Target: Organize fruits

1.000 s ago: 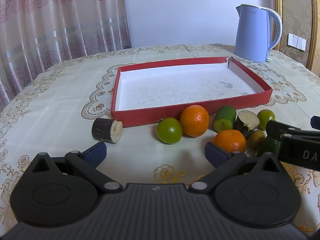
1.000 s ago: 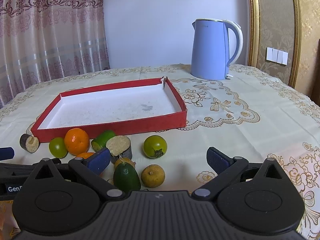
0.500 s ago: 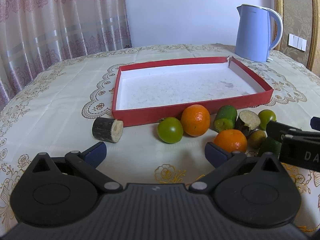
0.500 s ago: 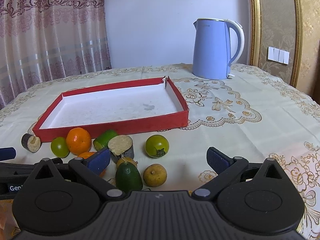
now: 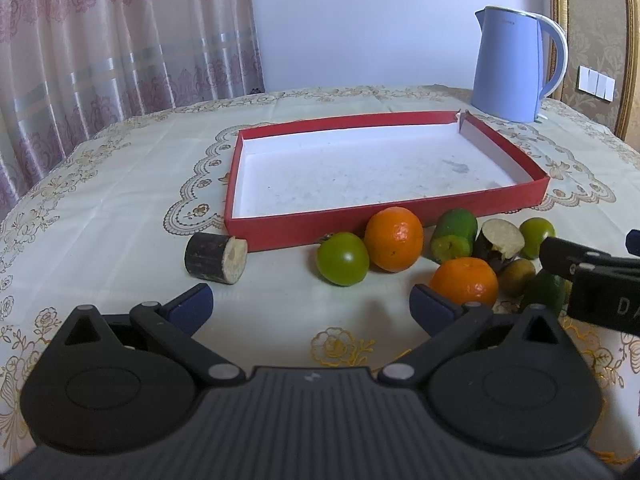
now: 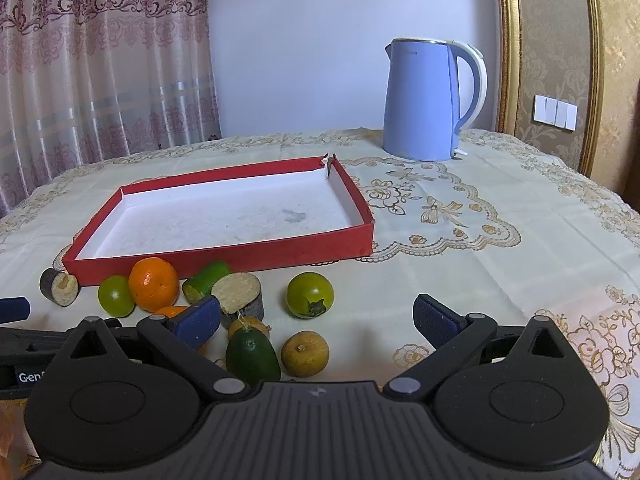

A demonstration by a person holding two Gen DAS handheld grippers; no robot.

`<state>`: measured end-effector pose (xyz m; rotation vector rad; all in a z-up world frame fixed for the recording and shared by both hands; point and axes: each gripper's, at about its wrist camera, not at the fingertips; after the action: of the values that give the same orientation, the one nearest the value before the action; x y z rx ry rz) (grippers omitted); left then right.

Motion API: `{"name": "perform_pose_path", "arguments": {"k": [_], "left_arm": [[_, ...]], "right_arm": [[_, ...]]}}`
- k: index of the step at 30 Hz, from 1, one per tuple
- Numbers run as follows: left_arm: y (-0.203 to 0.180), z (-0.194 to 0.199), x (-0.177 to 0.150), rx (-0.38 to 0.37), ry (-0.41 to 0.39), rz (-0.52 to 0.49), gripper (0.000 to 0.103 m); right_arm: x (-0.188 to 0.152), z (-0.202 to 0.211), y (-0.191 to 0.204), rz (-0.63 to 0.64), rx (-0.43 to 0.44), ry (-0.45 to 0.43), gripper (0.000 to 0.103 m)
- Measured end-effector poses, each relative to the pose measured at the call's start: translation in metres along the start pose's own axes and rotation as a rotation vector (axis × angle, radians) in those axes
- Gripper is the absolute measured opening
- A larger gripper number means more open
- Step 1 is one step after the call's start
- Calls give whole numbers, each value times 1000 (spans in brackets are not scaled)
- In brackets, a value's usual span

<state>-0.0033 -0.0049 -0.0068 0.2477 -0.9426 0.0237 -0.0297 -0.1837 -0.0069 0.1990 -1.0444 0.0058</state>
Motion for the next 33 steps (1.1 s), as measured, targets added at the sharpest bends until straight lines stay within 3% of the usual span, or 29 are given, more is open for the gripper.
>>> {"name": "perform_pose_path", "arguments": {"k": [24,33], "left_arm": [[2,-8,-2,5,9,-1,103],[1,-11,-3,-7,18,-7,103]], "right_arm": [[-3,15,-30,4,-10,-28,103],[0,4,-43,-4,1,6,103]]}}
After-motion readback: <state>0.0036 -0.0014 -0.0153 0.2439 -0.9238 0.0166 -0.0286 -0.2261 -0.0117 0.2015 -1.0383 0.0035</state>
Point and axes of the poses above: each gripper's, at about its wrist camera, not at the fingertips, and z roughly against the way its jaws point, y to its left, x to its top, and after that the axes turned 12 degrees about x, right-handed
